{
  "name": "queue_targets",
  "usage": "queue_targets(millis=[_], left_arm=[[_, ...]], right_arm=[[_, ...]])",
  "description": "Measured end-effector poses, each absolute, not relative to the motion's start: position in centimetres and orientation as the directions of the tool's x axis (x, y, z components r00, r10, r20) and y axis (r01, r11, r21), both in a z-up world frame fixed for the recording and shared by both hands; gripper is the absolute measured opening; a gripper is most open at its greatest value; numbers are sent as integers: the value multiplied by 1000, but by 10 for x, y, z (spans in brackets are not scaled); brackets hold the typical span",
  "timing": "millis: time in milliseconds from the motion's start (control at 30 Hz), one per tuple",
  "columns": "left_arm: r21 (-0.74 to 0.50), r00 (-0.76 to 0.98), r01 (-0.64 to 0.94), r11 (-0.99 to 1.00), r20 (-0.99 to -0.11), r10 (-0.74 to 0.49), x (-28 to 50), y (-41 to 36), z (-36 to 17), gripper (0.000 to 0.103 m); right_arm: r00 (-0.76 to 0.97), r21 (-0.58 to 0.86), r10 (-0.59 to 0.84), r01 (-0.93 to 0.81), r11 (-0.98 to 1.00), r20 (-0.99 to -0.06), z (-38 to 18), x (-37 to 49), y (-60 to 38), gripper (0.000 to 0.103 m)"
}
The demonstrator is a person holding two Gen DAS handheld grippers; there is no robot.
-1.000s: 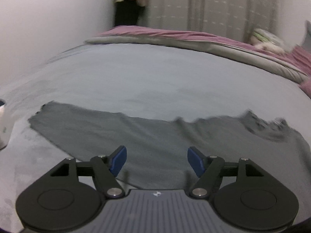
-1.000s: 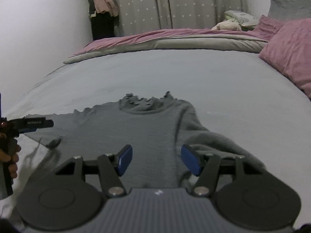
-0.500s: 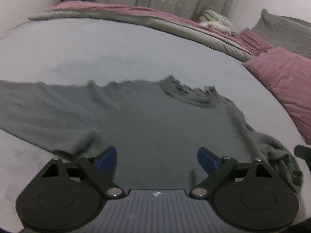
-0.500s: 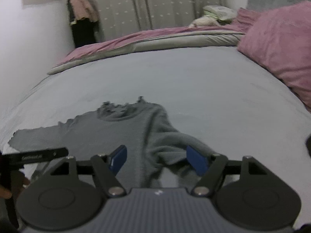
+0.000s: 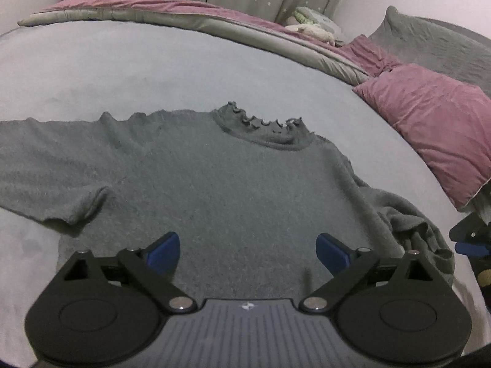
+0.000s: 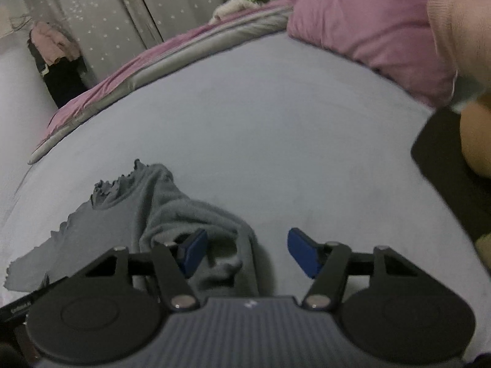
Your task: Fold clothes
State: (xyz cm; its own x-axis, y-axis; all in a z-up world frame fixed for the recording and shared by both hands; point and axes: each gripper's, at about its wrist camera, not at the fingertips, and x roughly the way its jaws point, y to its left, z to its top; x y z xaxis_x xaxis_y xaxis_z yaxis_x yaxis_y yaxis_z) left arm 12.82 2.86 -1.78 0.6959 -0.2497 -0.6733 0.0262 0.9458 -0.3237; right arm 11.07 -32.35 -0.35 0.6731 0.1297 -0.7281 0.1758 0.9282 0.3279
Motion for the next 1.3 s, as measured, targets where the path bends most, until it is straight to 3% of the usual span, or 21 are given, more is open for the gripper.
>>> queue_targets(millis=[67,200,300,467,633,833,1100,1133,1267,1300], left_arm=[[-327,692,24,945,-677,-252,129,29,-18,96],[-338,689,20,941,-677,-257,129,31,-18,96],[-338,688,18,941,-679,-257,129,32,-17,96],[-337,688,11,941,-680,-252,130,33,-15,96],[-338,688,2,941,-683,-246,130,34,-14,96],[-334,685,3,943,-686,-245,129,32,-13,96],[-332,680,0,943,-692,-244,130,32,-13,96],[-334,679,-2,943,-693,-244,130,33,-13,96],[-336,677,-6,942,-694,-244,130,34,-13,96],[-336,677,-6,942,-695,-243,130,34,-13,96]], right_arm=[[652,335,146,175,926,-744,-9,111,-322,51],[619,316,151,165,934,-770,-16,115,-315,13],[643,300,125,170,939,-756,-13,115,-312,7],[751,277,94,122,953,-654,13,106,-301,7],[753,274,178,3,962,-633,24,103,-275,7],[680,256,287,-149,955,-674,17,104,-228,7],[562,224,301,-204,953,-770,-21,115,-187,11],[562,228,303,-202,953,-769,-22,115,-187,12],[573,273,340,-203,940,-746,-13,110,-195,42],[579,283,346,-200,938,-739,-10,109,-198,45]])
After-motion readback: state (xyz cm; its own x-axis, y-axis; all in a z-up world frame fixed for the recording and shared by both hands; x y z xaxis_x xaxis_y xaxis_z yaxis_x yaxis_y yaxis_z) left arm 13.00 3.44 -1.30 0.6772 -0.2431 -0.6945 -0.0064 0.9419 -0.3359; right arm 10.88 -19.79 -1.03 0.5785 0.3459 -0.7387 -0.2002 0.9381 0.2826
